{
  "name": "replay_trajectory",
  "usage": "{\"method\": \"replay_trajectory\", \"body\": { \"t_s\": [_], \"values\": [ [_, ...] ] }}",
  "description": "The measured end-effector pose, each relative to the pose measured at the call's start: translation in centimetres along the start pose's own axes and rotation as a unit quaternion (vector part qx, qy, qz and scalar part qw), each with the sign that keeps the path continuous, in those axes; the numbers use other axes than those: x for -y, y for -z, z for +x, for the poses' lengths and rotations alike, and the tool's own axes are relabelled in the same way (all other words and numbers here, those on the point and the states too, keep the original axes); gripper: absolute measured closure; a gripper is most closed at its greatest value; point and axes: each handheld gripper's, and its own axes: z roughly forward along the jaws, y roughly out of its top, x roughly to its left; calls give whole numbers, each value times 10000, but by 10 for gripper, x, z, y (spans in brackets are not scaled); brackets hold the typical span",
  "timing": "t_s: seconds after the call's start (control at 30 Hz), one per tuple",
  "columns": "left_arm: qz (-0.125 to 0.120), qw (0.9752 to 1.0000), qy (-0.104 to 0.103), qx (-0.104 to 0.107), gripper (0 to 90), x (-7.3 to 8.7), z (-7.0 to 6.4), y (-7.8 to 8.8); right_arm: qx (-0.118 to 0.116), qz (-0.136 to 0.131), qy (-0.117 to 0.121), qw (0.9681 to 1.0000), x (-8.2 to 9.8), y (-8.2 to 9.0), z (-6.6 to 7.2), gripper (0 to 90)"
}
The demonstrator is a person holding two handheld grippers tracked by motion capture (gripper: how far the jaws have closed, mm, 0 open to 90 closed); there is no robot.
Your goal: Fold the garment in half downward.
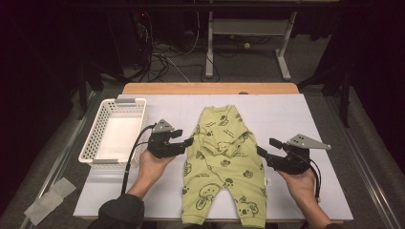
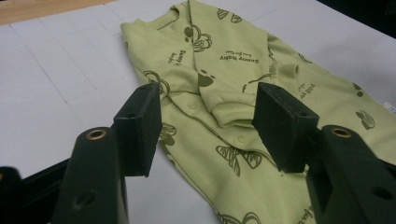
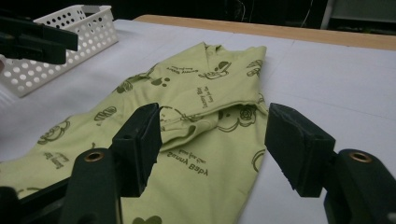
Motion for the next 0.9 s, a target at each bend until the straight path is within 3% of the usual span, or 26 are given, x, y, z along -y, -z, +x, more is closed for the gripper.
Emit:
{"method": "replay_trajectory", "body": {
  "t_s": [0.1, 0.23, 0.4, 0.57, 0.73, 0.9],
  "values": [
    [0, 10000, 61, -18, 393, -1, 2, 1, 149, 106, 275, 9995, -14, 3, 8, 370],
    [41, 9997, 220, 3, 394, -4, 6, -2, 139, 146, 379, 9991, -25, -3, 12, 377],
    [271, 9994, 200, -34, 394, -12, 10, -14, 78, 296, 247, 9992, -24, -27, 7, 406],
    [431, 9985, 323, 55, 393, -22, 15, -29, 43, 467, 25, 9989, -23, -52, -3, 422],
    [679, 9966, 460, 44, 393, -33, 20, -50, 60, 785, -134, 9968, -27, -75, -15, 450],
    [1055, 9932, 488, -4, 394, -43, 27, -66, 148, 1069, -114, 9941, -32, -91, -24, 482]
  ]
}}
